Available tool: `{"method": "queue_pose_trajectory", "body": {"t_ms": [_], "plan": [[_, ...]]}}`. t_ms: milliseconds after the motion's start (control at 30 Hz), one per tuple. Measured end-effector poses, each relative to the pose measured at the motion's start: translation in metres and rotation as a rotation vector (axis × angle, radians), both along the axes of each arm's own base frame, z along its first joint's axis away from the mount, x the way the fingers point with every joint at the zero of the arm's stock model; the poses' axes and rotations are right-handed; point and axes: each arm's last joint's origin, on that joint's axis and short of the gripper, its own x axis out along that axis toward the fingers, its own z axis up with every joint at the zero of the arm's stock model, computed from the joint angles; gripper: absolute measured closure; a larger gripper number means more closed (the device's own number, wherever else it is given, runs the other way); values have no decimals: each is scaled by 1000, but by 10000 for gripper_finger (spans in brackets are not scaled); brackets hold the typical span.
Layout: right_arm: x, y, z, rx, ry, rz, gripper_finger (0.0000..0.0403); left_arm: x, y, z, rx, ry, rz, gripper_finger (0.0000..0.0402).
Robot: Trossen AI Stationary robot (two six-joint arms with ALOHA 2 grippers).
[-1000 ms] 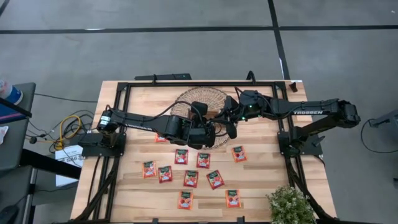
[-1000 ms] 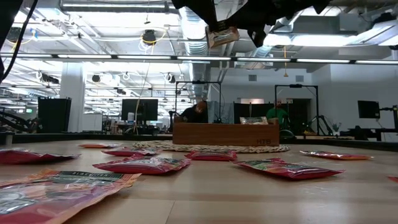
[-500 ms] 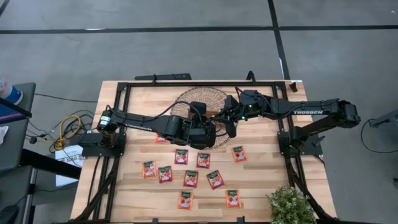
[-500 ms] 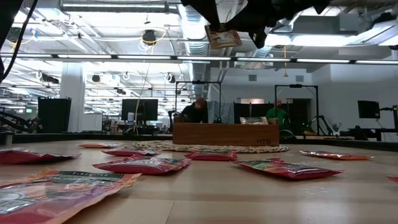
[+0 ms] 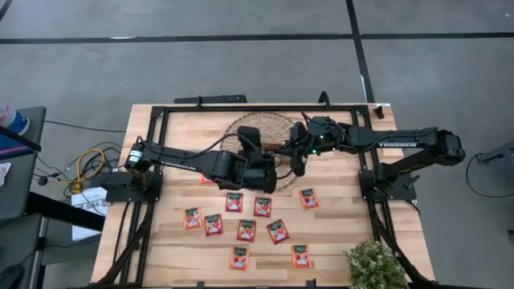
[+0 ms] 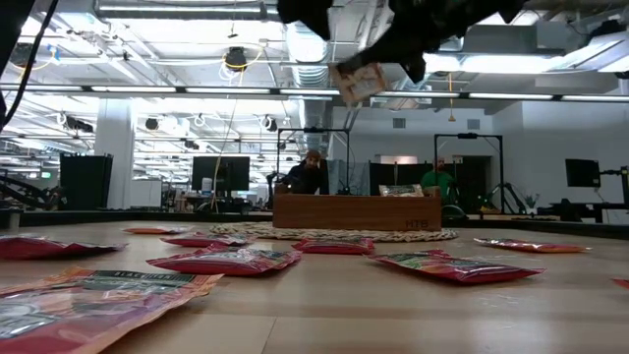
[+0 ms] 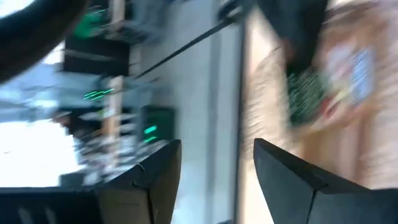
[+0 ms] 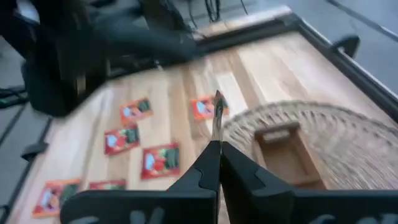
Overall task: Pick & Place Tea
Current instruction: Put the brown tea bag into the right slot of the wooden organizer
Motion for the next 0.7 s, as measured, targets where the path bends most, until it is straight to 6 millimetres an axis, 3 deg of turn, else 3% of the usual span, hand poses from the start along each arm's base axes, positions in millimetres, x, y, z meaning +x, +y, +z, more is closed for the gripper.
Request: {"method": "queue_pose_trajectory", "body": {"t_ms": [133,300,400,700], "plan": [[-11,-18,-2,-35,66,-65,403,-16,-11,-4,9,53,28,206],[-27,-43,-5,-52,84,-146,403,-35,-18,-13,-350,52,140,206],[-36,-56,-15,-17,56,-152,403,-40,-19,-17,-467,60,208,206],[-62,-65,-51,108,-142,-153,403,-43,-18,-13,-501,5,238,205]]}}
